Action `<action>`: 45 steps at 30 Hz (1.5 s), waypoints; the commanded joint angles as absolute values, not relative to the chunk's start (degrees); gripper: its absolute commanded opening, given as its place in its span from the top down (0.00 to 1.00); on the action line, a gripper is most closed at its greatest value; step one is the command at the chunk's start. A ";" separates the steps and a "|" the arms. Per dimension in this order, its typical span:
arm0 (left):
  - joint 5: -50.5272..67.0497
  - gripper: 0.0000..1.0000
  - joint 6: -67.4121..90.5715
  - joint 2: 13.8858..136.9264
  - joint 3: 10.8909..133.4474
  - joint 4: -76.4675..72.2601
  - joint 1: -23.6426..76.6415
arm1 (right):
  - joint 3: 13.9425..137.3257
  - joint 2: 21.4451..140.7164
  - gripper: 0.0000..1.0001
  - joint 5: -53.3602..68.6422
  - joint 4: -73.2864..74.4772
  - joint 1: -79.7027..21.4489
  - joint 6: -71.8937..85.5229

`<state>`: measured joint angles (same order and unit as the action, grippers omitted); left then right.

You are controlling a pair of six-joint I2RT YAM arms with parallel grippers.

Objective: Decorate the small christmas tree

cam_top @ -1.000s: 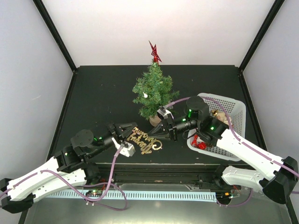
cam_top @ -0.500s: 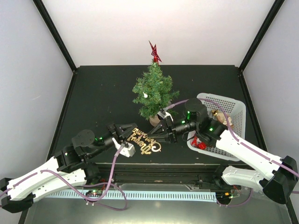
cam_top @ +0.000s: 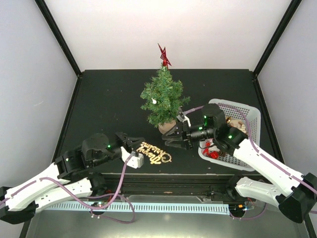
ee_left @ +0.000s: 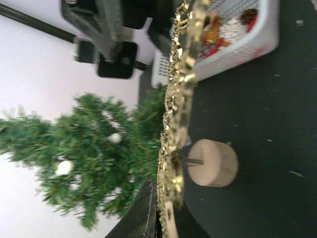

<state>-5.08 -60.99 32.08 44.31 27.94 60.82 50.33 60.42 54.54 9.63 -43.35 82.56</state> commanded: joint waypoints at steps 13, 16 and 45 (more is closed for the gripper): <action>13.60 0.98 -51.20 48.63 62.82 72.93 60.25 | 79.58 65.41 0.68 37.08 61.18 -37.65 36.77; 16.43 0.98 -53.10 51.37 64.59 76.30 58.89 | 85.69 66.38 0.74 35.54 66.83 -37.63 30.68; 30.68 0.98 -61.71 87.06 80.63 89.23 48.05 | 75.23 59.30 0.77 25.64 62.02 -60.00 34.02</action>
